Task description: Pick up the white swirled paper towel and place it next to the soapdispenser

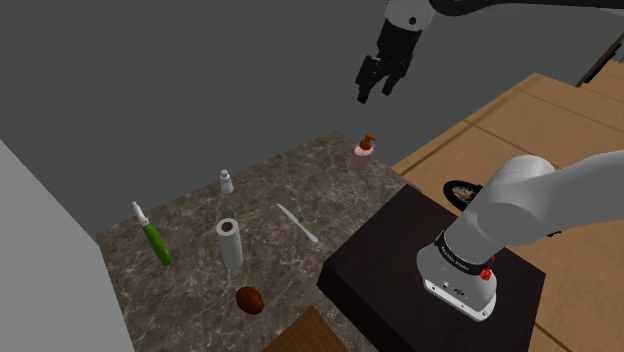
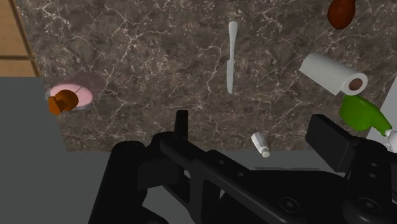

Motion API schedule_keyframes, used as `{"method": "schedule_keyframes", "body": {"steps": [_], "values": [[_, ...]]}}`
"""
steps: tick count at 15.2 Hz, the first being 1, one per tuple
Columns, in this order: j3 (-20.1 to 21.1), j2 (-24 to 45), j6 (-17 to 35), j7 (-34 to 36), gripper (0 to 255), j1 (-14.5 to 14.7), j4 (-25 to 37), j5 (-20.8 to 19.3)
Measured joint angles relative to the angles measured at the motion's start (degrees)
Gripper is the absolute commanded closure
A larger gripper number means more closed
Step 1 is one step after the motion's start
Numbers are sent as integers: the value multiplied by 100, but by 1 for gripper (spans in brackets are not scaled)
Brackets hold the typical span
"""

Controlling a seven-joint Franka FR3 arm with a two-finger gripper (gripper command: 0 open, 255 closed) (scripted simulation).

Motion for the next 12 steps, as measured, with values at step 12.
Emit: {"method": "schedule_keyframes", "body": {"steps": [12], "values": [[1102, 1591, 1637, 1190, 0, 299, -137, 259]]}}
